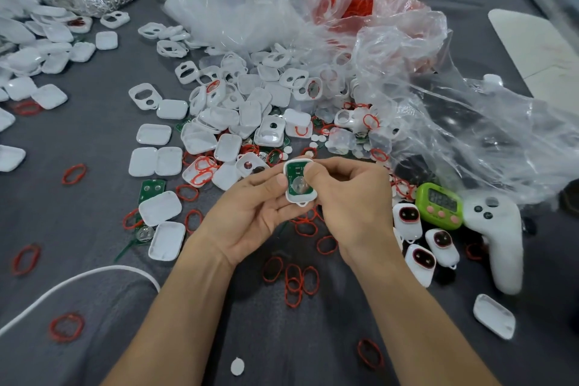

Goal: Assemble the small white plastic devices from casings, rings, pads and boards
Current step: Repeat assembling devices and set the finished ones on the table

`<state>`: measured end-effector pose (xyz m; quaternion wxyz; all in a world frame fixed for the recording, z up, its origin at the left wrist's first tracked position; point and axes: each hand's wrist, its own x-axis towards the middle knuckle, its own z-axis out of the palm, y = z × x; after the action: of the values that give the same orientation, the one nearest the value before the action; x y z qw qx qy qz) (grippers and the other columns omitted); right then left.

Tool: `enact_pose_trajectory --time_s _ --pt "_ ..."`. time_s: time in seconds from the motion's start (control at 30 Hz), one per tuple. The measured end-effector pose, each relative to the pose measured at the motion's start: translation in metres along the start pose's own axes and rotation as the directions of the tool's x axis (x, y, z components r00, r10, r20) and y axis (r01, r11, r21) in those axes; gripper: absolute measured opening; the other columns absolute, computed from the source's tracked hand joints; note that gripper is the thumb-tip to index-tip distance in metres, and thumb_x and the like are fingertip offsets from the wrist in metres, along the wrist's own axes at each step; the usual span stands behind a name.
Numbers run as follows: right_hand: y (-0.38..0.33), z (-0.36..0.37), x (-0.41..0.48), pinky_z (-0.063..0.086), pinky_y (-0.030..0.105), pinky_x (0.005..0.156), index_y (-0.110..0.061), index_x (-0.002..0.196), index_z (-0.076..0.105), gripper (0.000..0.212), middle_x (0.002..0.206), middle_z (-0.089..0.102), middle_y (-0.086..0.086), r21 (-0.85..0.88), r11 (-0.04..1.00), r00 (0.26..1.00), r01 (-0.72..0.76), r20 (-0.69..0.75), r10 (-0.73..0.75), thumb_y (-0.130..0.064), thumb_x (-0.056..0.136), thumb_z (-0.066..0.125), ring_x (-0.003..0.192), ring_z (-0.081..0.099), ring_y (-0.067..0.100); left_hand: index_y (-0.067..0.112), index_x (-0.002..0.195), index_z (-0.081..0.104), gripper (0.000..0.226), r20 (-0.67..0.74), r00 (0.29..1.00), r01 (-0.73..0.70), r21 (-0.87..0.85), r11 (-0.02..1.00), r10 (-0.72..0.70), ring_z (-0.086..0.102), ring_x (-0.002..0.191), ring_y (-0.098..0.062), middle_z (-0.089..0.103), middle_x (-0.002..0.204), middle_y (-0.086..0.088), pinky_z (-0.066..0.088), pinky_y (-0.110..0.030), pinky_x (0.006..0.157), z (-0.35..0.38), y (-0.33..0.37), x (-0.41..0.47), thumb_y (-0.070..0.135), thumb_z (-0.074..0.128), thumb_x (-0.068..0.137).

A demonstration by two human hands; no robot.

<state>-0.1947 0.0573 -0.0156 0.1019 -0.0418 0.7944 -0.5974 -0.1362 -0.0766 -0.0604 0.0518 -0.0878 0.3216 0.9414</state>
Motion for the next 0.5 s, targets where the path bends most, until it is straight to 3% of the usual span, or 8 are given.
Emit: enact_pose_trajectory --time_s 0.2,0.37,0.5 --pt "0.003 0.003 -0.006 0.063 0.037 0.074 -0.026 0.079 0.083 0.010 0.070 0.076 -0.013 -0.002 1.000 0.996 0.001 -0.090 -0.001 -0.021 0.084 0.076 0.068 0.073 0.004 0.005 0.118 0.076 0.049 -0.068 0.998 0.002 0.008 1.000 -0.002 0.076 0.098 -0.026 0.076 0.111 -0.017 0.063 -0.035 0.080 0.004 -0.001 0.000 0.019 0.086 0.073" --pt "0.006 0.002 -0.004 0.062 0.052 0.082 -0.025 0.080 0.082 0.011 0.077 0.079 -0.002 0.108 0.991 0.997 -0.083 0.001 0.083 -0.030 0.080 0.072 0.078 0.077 0.021 0.006 0.115 0.077 0.033 -0.107 0.994 0.003 0.031 1.000 0.001 0.077 0.094 -0.024 0.076 0.109 -0.016 0.064 -0.033 0.077 0.007 0.000 0.000 0.014 0.066 0.085" --pt "0.008 -0.002 -0.001 0.063 0.054 0.081 -0.029 0.081 0.082 0.012 0.079 0.079 -0.001 0.105 0.991 0.996 -0.082 0.038 0.078 -0.033 0.077 0.071 0.080 0.077 0.023 0.006 0.113 0.077 0.032 -0.168 0.986 -0.006 0.096 0.995 0.022 0.077 0.086 -0.025 0.076 0.103 -0.018 0.064 -0.033 0.069 0.010 -0.001 0.003 0.012 0.064 0.085"
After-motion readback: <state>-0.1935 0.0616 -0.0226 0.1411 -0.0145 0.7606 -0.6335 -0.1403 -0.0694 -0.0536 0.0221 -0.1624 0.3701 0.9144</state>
